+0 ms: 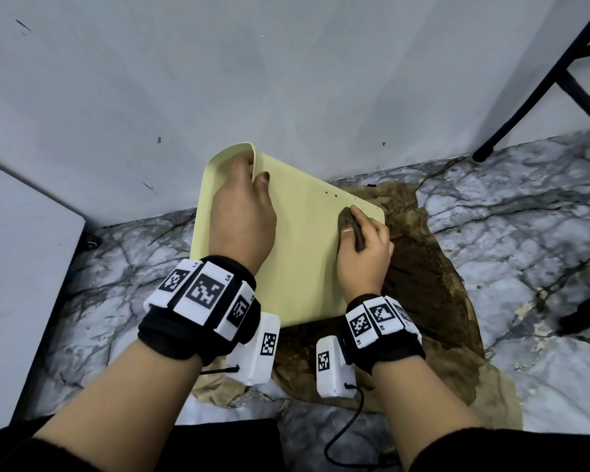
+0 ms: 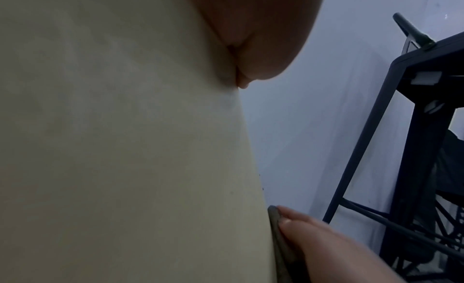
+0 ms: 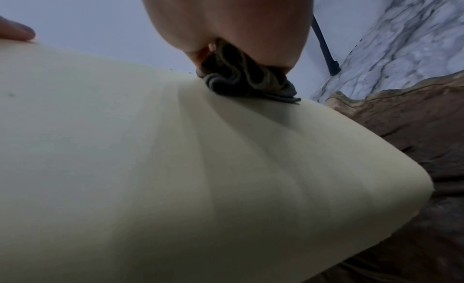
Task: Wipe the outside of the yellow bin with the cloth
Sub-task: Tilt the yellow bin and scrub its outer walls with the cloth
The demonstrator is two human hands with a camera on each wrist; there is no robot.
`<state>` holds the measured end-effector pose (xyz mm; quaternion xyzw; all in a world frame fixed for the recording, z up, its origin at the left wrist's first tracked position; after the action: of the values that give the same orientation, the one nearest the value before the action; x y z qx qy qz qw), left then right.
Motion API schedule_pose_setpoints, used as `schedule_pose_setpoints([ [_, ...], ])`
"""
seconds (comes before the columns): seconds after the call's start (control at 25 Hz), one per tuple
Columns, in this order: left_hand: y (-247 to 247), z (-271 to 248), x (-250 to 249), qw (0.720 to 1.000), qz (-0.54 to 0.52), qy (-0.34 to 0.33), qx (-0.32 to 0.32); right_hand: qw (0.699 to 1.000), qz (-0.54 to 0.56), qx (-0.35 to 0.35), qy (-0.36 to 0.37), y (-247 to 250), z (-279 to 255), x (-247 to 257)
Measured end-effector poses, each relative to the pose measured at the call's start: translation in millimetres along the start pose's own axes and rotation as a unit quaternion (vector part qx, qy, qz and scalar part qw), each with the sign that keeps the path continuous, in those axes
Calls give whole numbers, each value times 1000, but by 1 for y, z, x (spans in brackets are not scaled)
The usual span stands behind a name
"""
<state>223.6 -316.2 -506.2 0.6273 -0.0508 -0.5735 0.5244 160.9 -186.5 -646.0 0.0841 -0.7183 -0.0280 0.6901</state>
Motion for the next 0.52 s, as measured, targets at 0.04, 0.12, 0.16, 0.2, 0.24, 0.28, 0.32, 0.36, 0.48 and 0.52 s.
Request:
schedule_pose_setpoints([
  [0.04, 1, -1, -1, 1000, -7, -13, 2, 1000, 4, -3, 5, -1, -1, 5],
  [0.12, 3, 0, -2, 999, -28, -40, 6, 999, 15, -16, 31, -2, -2, 20],
  [0.16, 5, 0, -2, 998, -39, -49, 3, 998, 19, -23, 53, -3, -2, 30],
  [0.2, 6, 1, 0, 997, -50, -52, -3, 996, 18, -29, 83, -6, -3, 41],
  [0.24, 7, 2, 2, 997, -65, -50, -10, 993, 9, -29, 118, -10, -5, 54],
  [0.28, 7, 2, 6, 996, -81, -46, -14, 988, -7, -24, 155, -15, -10, 66],
  [0.32, 6, 2, 10, 995, -90, -45, -14, 982, -27, -15, 188, -22, -15, 76],
  [0.36, 4, 1, 13, 995, -89, -43, -10, 976, -46, -2, 211, -27, -21, 83],
  [0.48, -3, -3, 19, 997, -73, -31, 9, 969, -73, 27, 233, -31, -24, 84],
  [0.52, -3, -3, 19, 997, -69, -27, 9, 970, -73, 32, 228, -28, -21, 79],
])
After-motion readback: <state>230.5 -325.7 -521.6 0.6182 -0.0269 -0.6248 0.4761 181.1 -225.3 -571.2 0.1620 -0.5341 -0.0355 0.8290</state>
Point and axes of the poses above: each hand's wrist, its own z-axis towards the middle knuckle, its own y-axis out of the back of the hand, x = y × z, the point moved 5 cm from there along z, towards the middle knuckle, and after that the axes turned 5 degrees about x, right-handed, at the moved point
